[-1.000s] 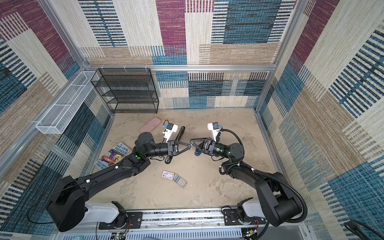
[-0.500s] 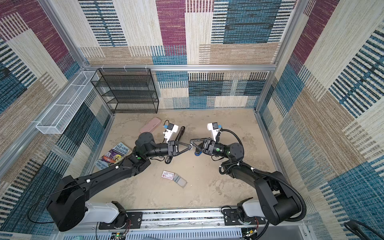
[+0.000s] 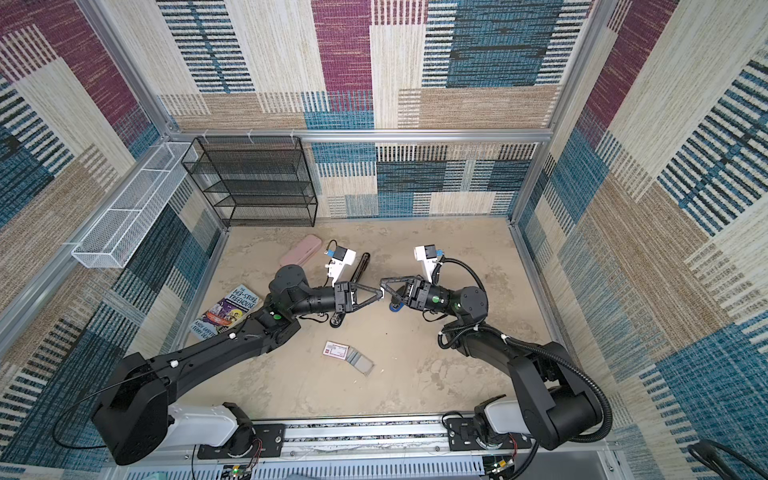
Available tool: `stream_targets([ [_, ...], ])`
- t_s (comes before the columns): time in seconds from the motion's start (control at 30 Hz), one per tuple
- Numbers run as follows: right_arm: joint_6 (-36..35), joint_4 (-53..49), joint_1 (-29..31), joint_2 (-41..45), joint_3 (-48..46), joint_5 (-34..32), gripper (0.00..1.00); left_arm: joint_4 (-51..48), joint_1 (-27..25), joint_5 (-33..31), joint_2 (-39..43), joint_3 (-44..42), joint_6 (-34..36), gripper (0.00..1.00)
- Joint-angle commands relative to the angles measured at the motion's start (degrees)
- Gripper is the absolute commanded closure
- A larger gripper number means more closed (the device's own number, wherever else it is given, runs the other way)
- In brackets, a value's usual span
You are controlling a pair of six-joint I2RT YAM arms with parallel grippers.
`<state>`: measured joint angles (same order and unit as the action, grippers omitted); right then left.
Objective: Load the staples into the stapler
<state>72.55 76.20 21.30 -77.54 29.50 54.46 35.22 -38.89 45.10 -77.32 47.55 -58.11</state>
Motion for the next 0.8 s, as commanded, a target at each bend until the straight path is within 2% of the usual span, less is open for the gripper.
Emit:
stream_targets([
  [0.0,0.13,2.94,0.09,0.25,0.21,0.83,0.83,0.46,0.05,-0.81,0.75,-0.02,1.33,0.82],
  [0.1,0.07,2.73,0.11,0.28,0.17,0.66,0.83,0.46,0.05,-0.99,1.16,0.04,1.67,0.72],
  [0.27,-0.94,1.27,0.06,0.63,0.46,0.73,0.84,-3.87,0.51,-1.25,2.68,-0.70,2.59,0.70],
  [0.4,-3.94,-3.48,-0.03,2.03,1.18,0.74,0.84,-8.99,3.48,-3.32,6.69,-3.39,3.83,0.69],
  [0.47,-4.99,-5.32,-0.16,2.73,1.48,0.85,0.84,-16.27,5.67,-6.18,9.50,-4.46,6.29,0.65],
  [0.5,-5.56,-6.46,-0.28,3.14,1.61,0.83,0.84,-22.31,6.69,-8.94,10.94,-4.25,8.96,0.62],
  [0.57,-6.93,-9.00,-0.47,3.95,1.84,0.74,0.84,-36.65,8.02,-18.27,12.47,-2.16,14.49,0.54],
  [0.63,-8.47,-11.66,-0.58,4.88,2.14,0.74,0.84,-48.27,9.45,-27.17,11.62,0.76,19.08,0.52],
  [0.7,-9.29,-13.23,-0.65,5.31,2.15,0.77,0.83,-54.99,10.97,-34.71,9.56,2.63,20.61,0.50],
  [0.77,-9.71,-14.47,-0.65,5.64,1.97,0.74,0.83,-58.79,12.69,-39.64,6.11,4.29,20.97,0.49],
])
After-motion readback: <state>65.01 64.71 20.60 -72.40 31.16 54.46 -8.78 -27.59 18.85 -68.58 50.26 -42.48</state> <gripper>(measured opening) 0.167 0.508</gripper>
